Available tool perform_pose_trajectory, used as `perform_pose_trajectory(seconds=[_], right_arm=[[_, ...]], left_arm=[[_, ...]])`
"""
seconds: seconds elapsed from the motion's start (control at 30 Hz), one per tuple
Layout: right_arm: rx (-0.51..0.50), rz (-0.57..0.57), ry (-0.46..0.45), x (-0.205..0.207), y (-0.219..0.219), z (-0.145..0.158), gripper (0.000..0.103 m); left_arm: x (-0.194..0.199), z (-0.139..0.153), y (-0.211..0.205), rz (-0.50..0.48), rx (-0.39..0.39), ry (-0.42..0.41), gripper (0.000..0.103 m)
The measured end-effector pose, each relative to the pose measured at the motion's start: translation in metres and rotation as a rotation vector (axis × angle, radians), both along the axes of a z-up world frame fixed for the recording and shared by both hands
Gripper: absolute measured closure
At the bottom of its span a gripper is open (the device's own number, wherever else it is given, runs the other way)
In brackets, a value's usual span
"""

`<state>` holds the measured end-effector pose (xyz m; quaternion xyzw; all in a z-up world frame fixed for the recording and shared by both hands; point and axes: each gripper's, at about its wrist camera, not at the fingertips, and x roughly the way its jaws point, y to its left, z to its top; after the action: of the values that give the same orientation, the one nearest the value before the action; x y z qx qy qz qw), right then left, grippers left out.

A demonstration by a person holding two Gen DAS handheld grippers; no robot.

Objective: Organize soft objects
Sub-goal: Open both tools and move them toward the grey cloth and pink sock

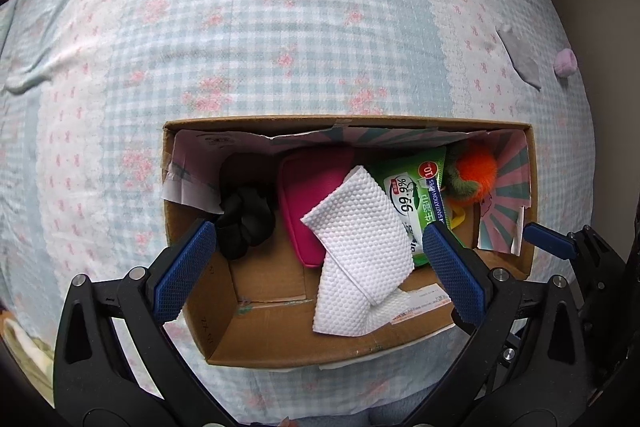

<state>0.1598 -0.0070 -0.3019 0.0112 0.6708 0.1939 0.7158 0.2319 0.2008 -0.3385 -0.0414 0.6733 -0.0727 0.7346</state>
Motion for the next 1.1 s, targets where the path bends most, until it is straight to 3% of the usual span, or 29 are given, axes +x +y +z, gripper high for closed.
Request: perform_pose_trajectory(seconds=[0.33, 0.67, 0.9, 1.1], right_arm=[[0.016, -0.002, -0.077, -0.027, -0.005, 0.041, 0.0], [0.018, -0.088, -0.211, -0.057, -0.043, 0.122, 0.0], [-0.024, -0.209, -0.333, -0.061, -0.104, 0.168, 0.0], [-0.049, -0.283, -0.403, -0.053, -0.18, 0.185, 0.0]], left_arm=[[-0.036, 0.055, 0.002, 0.027, 0.013, -0.091, 0.0], [-0.083, 0.139, 0.009, 0.115, 0.062, -0.261, 0.0], [-0.097, 0.185, -0.037, 0.128, 0.057, -0.402, 0.0], [-0.095, 0.196, -0.108, 0.131, 0.033, -0.451, 0.0]])
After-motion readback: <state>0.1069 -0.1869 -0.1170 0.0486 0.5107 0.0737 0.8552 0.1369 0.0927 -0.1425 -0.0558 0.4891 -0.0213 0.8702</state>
